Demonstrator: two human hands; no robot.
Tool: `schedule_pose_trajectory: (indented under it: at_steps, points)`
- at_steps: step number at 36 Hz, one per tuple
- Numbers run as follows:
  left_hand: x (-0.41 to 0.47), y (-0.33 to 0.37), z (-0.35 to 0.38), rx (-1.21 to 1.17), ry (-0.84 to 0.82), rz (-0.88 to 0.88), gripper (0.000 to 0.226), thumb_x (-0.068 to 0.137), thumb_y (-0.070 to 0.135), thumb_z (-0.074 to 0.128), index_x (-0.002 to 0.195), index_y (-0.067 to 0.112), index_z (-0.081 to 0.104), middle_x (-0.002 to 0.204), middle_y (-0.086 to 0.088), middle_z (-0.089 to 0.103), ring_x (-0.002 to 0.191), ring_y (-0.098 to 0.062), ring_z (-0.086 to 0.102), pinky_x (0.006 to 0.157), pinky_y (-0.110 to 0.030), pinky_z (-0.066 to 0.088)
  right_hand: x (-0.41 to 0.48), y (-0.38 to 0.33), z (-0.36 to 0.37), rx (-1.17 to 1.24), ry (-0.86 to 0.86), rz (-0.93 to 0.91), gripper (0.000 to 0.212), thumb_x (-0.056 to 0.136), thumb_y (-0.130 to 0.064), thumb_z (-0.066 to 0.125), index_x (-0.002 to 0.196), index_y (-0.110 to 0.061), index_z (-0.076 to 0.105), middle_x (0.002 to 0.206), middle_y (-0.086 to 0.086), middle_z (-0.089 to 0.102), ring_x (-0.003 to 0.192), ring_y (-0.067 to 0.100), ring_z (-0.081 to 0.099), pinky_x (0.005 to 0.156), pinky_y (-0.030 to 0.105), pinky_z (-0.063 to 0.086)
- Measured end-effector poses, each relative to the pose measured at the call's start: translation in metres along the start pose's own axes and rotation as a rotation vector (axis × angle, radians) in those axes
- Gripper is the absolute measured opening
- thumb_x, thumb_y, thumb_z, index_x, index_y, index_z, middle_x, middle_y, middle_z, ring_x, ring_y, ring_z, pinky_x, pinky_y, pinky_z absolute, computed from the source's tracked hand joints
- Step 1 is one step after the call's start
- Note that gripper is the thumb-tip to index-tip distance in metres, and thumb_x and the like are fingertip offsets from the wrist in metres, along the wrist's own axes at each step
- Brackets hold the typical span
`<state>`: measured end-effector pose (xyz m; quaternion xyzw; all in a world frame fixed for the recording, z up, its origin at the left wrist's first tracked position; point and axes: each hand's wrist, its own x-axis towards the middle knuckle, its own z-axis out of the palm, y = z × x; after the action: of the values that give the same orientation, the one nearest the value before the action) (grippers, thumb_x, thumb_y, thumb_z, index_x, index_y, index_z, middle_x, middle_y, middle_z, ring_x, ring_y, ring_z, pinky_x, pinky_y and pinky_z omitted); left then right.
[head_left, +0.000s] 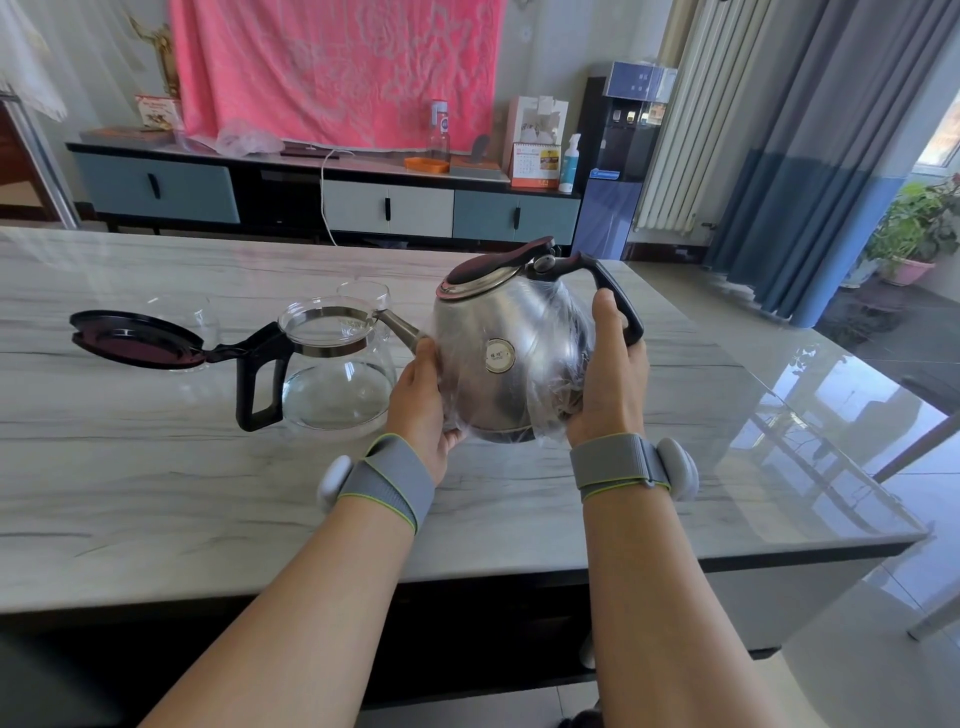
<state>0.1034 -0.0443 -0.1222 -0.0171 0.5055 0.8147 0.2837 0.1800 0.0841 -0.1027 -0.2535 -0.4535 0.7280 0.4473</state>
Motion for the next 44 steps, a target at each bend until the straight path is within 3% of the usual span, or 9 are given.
schedule_pose_trajectory:
  at_steps: [8, 14, 19, 24, 27, 30, 40, 44]
  points:
    - [-0.0005, 0.0001, -0.0003, 0.002, 0.004, 0.003, 0.039, 0.099, 0.060, 0.048, 0.125, 0.034, 0.062, 0.120, 0.004, 0.068, 0.108, -0.021, 0.064, 0.088, -0.048, 0.056, 0.0011, 0.0005, -0.0015, -0.014, 0.001, -0.011, 0.030, 0.086, -0.054, 0.075, 0.093, -0.028, 0.062, 0.096, -0.007, 0.061, 0.097, 0.016, 0.062, 0.103, 0.043, 0.054]
    - [-0.0022, 0.0010, 0.0004, 0.007, -0.003, 0.000, 0.030, 0.099, 0.059, 0.048, 0.104, 0.035, 0.064, 0.111, 0.005, 0.069, 0.101, -0.018, 0.064, 0.080, -0.042, 0.056, 0.0023, 0.0007, 0.0006, -0.025, 0.003, -0.015, 0.037, 0.079, -0.057, 0.076, 0.091, -0.025, 0.062, 0.094, -0.004, 0.059, 0.093, 0.018, 0.058, 0.105, 0.047, 0.054]
    - [-0.0020, 0.0008, 0.0000, 0.007, -0.002, 0.000, 0.032, 0.099, 0.059, 0.048, 0.115, 0.034, 0.062, 0.112, 0.005, 0.068, 0.099, -0.017, 0.064, 0.077, -0.040, 0.056, 0.0036, 0.0012, -0.0001, -0.024, 0.001, -0.016, 0.040, 0.078, -0.058, 0.076, 0.095, -0.024, 0.062, 0.096, -0.003, 0.059, 0.095, 0.018, 0.059, 0.111, 0.055, 0.051]
    - [-0.0023, 0.0009, 0.0001, 0.006, -0.007, 0.001, 0.030, 0.100, 0.058, 0.048, 0.111, 0.035, 0.062, 0.107, 0.007, 0.068, 0.096, -0.016, 0.064, 0.075, -0.039, 0.056, 0.0012, -0.0001, -0.0002, -0.024, 0.002, 0.000, 0.038, 0.080, -0.057, 0.076, 0.098, -0.025, 0.066, 0.102, -0.002, 0.065, 0.104, 0.022, 0.067, 0.109, 0.048, 0.054]
    - [-0.0011, 0.0005, 0.0006, 0.004, -0.005, 0.002, 0.030, 0.099, 0.058, 0.048, 0.105, 0.033, 0.064, 0.104, 0.006, 0.070, 0.097, -0.017, 0.066, 0.078, -0.041, 0.057, 0.0013, 0.0001, 0.0002, -0.027, 0.000, -0.007, 0.038, 0.078, -0.058, 0.075, 0.091, -0.026, 0.061, 0.094, -0.005, 0.060, 0.094, 0.019, 0.060, 0.104, 0.042, 0.054]
    - [-0.0005, 0.0003, 0.0008, 0.004, -0.005, 0.002, 0.030, 0.099, 0.058, 0.048, 0.103, 0.033, 0.064, 0.105, 0.005, 0.070, 0.099, -0.018, 0.065, 0.082, -0.043, 0.057, 0.0021, 0.0003, 0.0001, -0.030, 0.007, -0.005, 0.040, 0.078, -0.059, 0.076, 0.097, -0.025, 0.065, 0.098, -0.004, 0.062, 0.098, 0.019, 0.063, 0.110, 0.052, 0.053]
    - [-0.0005, -0.0001, 0.0004, 0.000, 0.003, 0.003, 0.039, 0.099, 0.059, 0.048, 0.121, 0.031, 0.064, 0.102, 0.007, 0.069, 0.094, -0.016, 0.065, 0.076, -0.039, 0.057, 0.0005, -0.0006, 0.0001, -0.018, -0.001, -0.010, 0.032, 0.081, -0.056, 0.075, 0.090, -0.027, 0.062, 0.093, -0.007, 0.059, 0.092, 0.017, 0.059, 0.104, 0.045, 0.054]
    - [-0.0004, -0.0002, 0.0001, -0.001, 0.006, 0.003, 0.040, 0.099, 0.060, 0.048, 0.124, 0.032, 0.063, 0.108, 0.006, 0.069, 0.100, -0.018, 0.065, 0.081, -0.042, 0.057, 0.0000, -0.0016, 0.0005, -0.024, 0.006, -0.010, 0.036, 0.078, -0.057, 0.075, 0.097, -0.026, 0.067, 0.098, -0.006, 0.064, 0.098, 0.017, 0.063, 0.111, 0.053, 0.053]
